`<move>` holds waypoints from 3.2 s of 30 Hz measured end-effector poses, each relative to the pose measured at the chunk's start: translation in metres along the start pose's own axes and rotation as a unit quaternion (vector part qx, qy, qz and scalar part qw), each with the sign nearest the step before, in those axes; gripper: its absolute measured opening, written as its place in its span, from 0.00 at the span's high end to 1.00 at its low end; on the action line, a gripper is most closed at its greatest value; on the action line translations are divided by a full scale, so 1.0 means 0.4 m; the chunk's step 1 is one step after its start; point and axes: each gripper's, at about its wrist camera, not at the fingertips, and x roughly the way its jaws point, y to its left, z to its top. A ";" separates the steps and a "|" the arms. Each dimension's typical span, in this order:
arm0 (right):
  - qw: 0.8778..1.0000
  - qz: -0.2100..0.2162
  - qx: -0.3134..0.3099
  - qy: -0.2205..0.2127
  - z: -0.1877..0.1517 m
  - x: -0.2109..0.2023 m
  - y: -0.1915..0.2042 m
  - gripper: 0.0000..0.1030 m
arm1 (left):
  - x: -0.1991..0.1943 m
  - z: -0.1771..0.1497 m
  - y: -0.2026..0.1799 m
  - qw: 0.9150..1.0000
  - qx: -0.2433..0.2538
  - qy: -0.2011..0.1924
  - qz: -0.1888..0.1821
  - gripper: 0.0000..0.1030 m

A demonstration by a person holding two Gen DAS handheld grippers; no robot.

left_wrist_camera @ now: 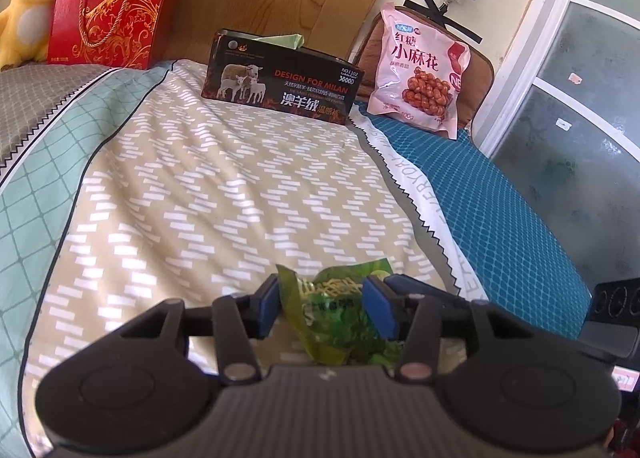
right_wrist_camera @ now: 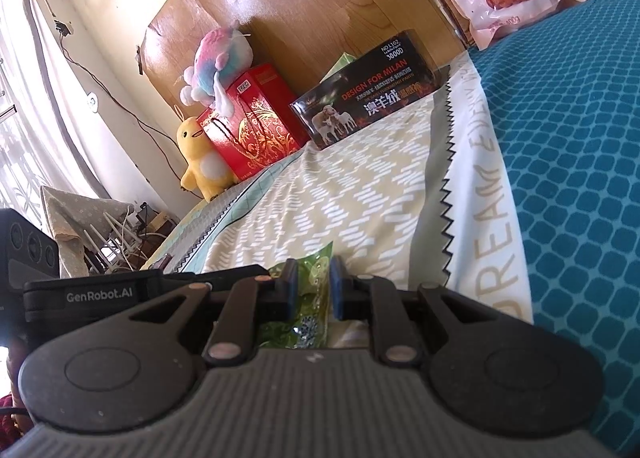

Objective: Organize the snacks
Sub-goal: 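Hold the green snack bag in the left tool, then lift the green snack bag with the left tool toward the black box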

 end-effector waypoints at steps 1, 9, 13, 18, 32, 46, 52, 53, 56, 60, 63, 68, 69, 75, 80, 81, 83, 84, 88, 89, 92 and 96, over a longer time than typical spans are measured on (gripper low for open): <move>1.000 0.000 -0.001 -0.001 -0.001 0.000 0.000 0.81 | -0.001 -0.001 0.001 1.000 -0.001 -0.001 -0.002 0.55; 1.000 0.001 -0.006 -0.003 -0.002 -0.001 0.002 0.81 | -0.001 -0.010 -0.010 1.000 0.007 -0.009 -0.009 0.45; 1.000 0.002 -0.007 -0.003 -0.002 0.000 0.001 0.81 | 0.000 -0.010 -0.011 1.000 0.010 -0.009 -0.012 0.43; 1.000 0.002 -0.010 -0.004 -0.002 0.000 0.002 0.81 | 0.000 -0.014 -0.010 1.000 0.008 -0.011 -0.024 0.34; 1.000 0.006 -0.022 -0.009 -0.006 -0.001 -0.001 0.81 | -0.002 -0.017 -0.002 0.999 -0.005 -0.016 -0.040 0.29; 1.000 0.007 -0.024 -0.010 -0.009 -0.002 -0.001 0.81 | -0.004 -0.019 0.000 0.999 -0.012 -0.019 -0.044 0.29; 1.000 0.006 -0.017 0.002 0.000 -0.004 -0.003 0.80 | -0.021 -0.022 0.018 0.998 -0.027 -0.012 -0.051 0.31; 1.000 0.006 -0.015 0.007 0.004 -0.005 -0.004 0.80 | -0.024 -0.023 0.022 0.998 -0.029 -0.011 -0.052 0.32; 1.000 0.011 -0.008 0.026 0.017 -0.010 -0.010 0.76 | -0.029 -0.025 0.031 0.997 -0.037 -0.005 -0.063 0.34; 0.999 0.019 0.006 0.042 0.024 -0.014 -0.020 0.75 | -0.026 -0.024 0.032 0.995 -0.053 0.007 -0.079 0.47; 0.998 0.026 0.008 0.056 0.026 -0.011 -0.019 0.75 | -0.012 -0.029 0.024 0.994 -0.058 0.023 -0.088 0.68; 0.998 0.025 -0.011 0.052 0.020 -0.016 -0.012 0.75 | -0.001 -0.017 0.039 0.994 -0.066 0.026 -0.086 0.77; 0.998 0.026 -0.008 0.050 0.021 -0.017 -0.016 0.74 | 0.002 -0.013 0.045 0.993 -0.069 0.027 -0.090 0.78; 0.997 0.040 -0.061 0.024 0.027 -0.043 0.006 0.18 | 0.024 0.013 0.122 0.980 -0.138 0.052 -0.134 0.78; 0.980 -0.010 -0.193 0.039 -0.001 -0.015 0.062 0.17 | 0.055 0.018 0.195 0.955 -0.219 0.074 -0.184 0.78; 0.978 -0.009 -0.203 0.042 -0.003 -0.008 0.066 0.17 | 0.055 0.020 0.198 0.956 -0.218 0.074 -0.184 0.78; 0.973 -0.005 -0.224 0.052 -0.004 0.010 0.076 0.18 | 0.054 0.021 0.197 0.956 -0.213 0.073 -0.188 0.78; 0.970 -0.003 -0.238 0.057 -0.006 0.019 0.080 0.21 | 0.054 0.021 0.197 0.955 -0.211 0.074 -0.193 0.78; 0.963 0.012 -0.258 0.071 -0.002 0.044 0.097 0.51 | 0.045 0.040 0.189 0.959 -0.194 0.067 -0.195 0.78; 0.965 0.018 -0.250 0.073 0.007 0.048 0.092 0.56 | 0.042 0.050 0.186 0.961 -0.187 0.065 -0.195 0.78; 0.968 0.033 -0.239 0.070 0.030 0.046 0.092 0.68 | 0.037 0.098 0.171 0.967 -0.159 0.059 -0.191 0.77; 0.959 0.015 -0.278 0.047 0.078 0.060 0.118 0.68 | 0.044 0.189 0.140 0.975 -0.117 0.044 -0.183 0.77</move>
